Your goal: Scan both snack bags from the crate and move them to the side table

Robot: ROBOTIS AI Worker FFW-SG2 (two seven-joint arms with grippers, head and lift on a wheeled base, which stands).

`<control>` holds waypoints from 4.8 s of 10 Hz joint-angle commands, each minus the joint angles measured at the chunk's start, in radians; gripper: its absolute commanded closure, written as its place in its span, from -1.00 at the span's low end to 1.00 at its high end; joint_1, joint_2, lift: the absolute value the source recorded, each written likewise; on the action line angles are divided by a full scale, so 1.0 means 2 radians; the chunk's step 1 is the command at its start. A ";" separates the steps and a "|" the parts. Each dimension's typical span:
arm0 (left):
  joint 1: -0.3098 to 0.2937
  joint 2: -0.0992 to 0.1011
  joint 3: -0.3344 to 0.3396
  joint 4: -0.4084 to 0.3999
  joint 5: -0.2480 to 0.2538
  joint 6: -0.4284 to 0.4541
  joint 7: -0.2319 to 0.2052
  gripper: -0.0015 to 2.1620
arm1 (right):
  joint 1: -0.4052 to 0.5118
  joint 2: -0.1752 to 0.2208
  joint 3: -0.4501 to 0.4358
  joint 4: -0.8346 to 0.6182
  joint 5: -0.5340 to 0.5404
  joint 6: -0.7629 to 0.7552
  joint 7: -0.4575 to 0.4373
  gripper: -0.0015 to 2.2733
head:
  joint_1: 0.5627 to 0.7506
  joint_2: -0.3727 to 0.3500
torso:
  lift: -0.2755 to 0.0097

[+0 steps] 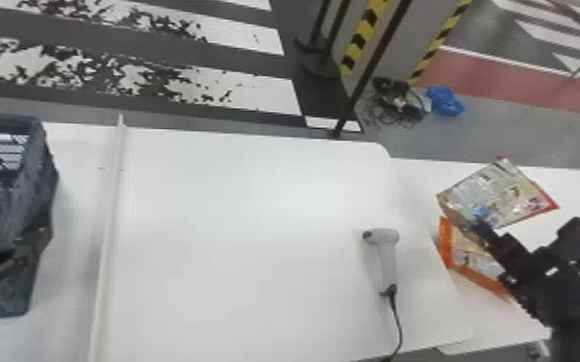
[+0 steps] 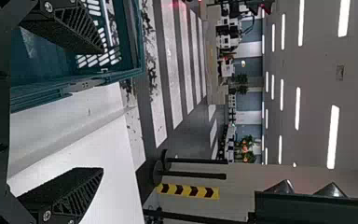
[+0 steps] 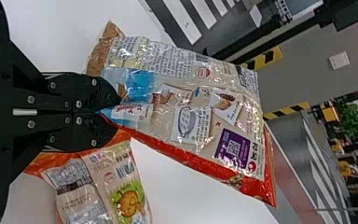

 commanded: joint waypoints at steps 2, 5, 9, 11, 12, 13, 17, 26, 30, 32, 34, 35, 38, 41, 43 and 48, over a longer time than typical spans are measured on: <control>0.000 0.000 0.002 0.003 0.001 0.000 0.000 -0.90 | -0.046 -0.034 0.001 0.116 -0.005 -0.081 -0.032 0.99 | 0.41 -0.94 | 0.41; -0.005 0.000 0.003 0.018 0.004 -0.005 0.000 -0.90 | -0.074 -0.057 0.010 0.200 -0.003 -0.123 -0.081 0.82 | 0.41 -0.94 | 0.41; -0.006 -0.003 0.003 0.020 0.004 -0.006 0.000 -0.90 | -0.084 -0.056 0.023 0.214 -0.011 -0.163 -0.106 -0.99 | 0.41 -0.94 | 0.41; -0.006 -0.003 0.003 0.020 0.004 -0.008 -0.001 -0.90 | -0.080 -0.056 0.024 0.213 -0.017 -0.166 -0.108 -0.96 | 0.41 -0.94 | 0.41; -0.005 -0.005 0.003 0.020 0.003 -0.006 -0.001 -0.90 | -0.070 -0.052 0.024 0.203 -0.021 -0.172 -0.112 -0.96 | 0.41 -0.94 | 0.41; -0.004 -0.006 0.003 0.017 0.002 -0.006 0.000 -0.90 | -0.047 -0.034 0.024 0.160 -0.021 -0.172 -0.113 -0.96 | 0.41 -0.94 | 0.41; 0.001 -0.009 0.000 0.007 -0.002 -0.005 0.000 -0.90 | 0.111 0.059 0.125 -0.086 0.018 -0.315 -0.108 -0.96 | 0.41 -0.94 | 0.41; 0.008 -0.018 -0.020 -0.004 -0.011 -0.003 0.005 -0.90 | 0.266 0.144 0.375 -0.248 0.236 -0.503 -0.125 -0.96 | 0.41 -0.49 | 0.41; 0.026 -0.026 -0.046 -0.004 -0.027 -0.064 0.031 -0.90 | 0.297 0.158 0.435 -0.287 0.317 -0.362 -0.123 -0.98 | 0.41 -0.22 | 0.41; 0.045 -0.036 -0.048 -0.006 -0.029 -0.098 0.040 -0.90 | 0.299 0.158 0.443 -0.289 0.315 -0.350 -0.124 -0.98 | 0.41 -0.18 | 0.41; 0.060 -0.042 -0.045 -0.016 -0.033 -0.110 0.043 -0.90 | 0.301 0.158 0.442 -0.291 0.312 -0.362 -0.124 -0.98 | 0.41 -0.15 | 0.41; 0.068 -0.045 -0.043 -0.023 -0.038 -0.112 0.044 -0.90 | 0.305 0.158 0.441 -0.295 0.307 -0.371 -0.124 -0.98 | 0.41 -0.15 | 0.41; 0.084 -0.049 -0.040 -0.039 -0.044 -0.112 0.044 -0.89 | 0.308 0.158 0.431 -0.298 0.295 -0.384 -0.125 -0.98 | 0.41 -0.15 | 0.41; 0.084 -0.052 -0.040 -0.039 -0.045 -0.112 0.044 -0.88 | 0.310 0.158 0.426 -0.298 0.288 -0.387 -0.125 -0.98 | 0.41 -0.20 | 0.41; 0.084 -0.052 -0.040 -0.038 -0.045 -0.114 0.046 -0.88 | 0.310 0.158 0.426 -0.297 0.288 -0.387 -0.125 -0.98 | 0.41 -0.21 | 0.41; 0.081 -0.051 -0.040 -0.033 -0.045 -0.112 0.046 -0.88 | 0.307 0.158 0.426 -0.291 0.288 -0.387 -0.125 -0.98 | 0.41 -0.21 | 0.41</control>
